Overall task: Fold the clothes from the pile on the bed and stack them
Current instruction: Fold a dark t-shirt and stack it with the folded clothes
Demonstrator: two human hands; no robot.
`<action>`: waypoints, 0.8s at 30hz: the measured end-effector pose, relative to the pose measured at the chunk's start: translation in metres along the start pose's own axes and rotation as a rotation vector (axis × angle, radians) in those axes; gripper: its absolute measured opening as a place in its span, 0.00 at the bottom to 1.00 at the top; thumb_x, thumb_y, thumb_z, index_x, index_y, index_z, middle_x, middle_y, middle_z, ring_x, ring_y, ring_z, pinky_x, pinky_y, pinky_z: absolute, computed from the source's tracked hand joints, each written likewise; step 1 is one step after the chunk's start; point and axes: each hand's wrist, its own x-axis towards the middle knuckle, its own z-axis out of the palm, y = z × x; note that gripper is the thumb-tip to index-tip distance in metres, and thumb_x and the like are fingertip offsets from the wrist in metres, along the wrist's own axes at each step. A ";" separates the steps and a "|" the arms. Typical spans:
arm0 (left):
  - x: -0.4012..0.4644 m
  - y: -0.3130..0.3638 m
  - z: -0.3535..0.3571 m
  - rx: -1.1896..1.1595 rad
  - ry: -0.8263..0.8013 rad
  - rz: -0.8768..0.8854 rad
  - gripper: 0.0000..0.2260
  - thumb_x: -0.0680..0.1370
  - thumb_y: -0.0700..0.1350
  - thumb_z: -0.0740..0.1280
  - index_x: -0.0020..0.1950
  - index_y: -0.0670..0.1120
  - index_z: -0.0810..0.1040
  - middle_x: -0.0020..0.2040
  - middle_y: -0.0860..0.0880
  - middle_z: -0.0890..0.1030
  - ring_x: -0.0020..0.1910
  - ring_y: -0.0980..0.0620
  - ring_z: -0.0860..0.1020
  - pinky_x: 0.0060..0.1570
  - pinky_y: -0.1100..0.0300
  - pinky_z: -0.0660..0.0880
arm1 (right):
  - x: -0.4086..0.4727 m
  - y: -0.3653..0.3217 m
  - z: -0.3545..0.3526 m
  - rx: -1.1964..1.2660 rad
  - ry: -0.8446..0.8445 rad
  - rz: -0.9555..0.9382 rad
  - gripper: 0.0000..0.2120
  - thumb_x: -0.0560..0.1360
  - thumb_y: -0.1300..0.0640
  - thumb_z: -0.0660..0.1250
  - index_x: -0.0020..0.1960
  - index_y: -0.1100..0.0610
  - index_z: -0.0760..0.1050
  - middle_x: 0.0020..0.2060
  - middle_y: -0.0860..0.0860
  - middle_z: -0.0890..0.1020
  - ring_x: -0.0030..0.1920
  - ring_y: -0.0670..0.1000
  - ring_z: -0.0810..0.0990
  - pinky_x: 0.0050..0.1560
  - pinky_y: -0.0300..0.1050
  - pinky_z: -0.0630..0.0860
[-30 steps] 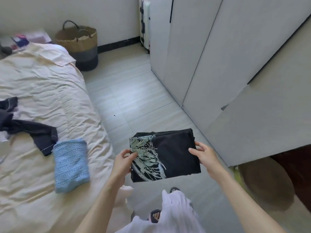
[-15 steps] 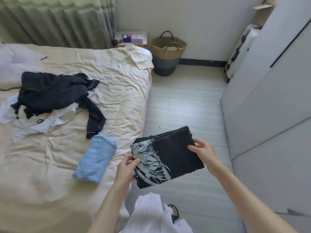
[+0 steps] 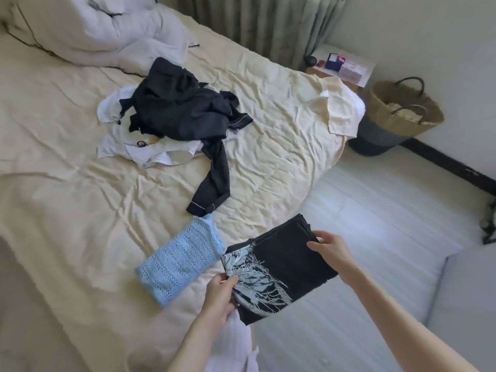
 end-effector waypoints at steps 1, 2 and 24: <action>0.017 0.006 0.007 -0.005 0.019 -0.025 0.04 0.79 0.37 0.63 0.52 0.40 0.74 0.48 0.39 0.82 0.46 0.41 0.81 0.45 0.50 0.80 | 0.023 -0.011 0.001 -0.042 -0.012 0.006 0.14 0.75 0.63 0.66 0.58 0.51 0.77 0.45 0.51 0.84 0.44 0.53 0.82 0.44 0.45 0.78; 0.032 0.012 0.014 -0.007 0.037 -0.046 0.05 0.79 0.38 0.63 0.53 0.39 0.74 0.49 0.38 0.82 0.48 0.40 0.81 0.50 0.46 0.79 | 0.045 -0.021 0.002 -0.087 -0.032 0.010 0.14 0.75 0.62 0.66 0.58 0.52 0.77 0.47 0.53 0.83 0.45 0.54 0.82 0.45 0.45 0.78; 0.250 0.113 0.047 0.013 0.336 0.083 0.04 0.78 0.45 0.63 0.44 0.50 0.71 0.50 0.43 0.78 0.51 0.42 0.78 0.54 0.40 0.75 | 0.360 -0.124 0.093 -0.377 -0.243 -0.039 0.16 0.74 0.61 0.67 0.61 0.53 0.77 0.51 0.55 0.81 0.51 0.57 0.79 0.56 0.52 0.77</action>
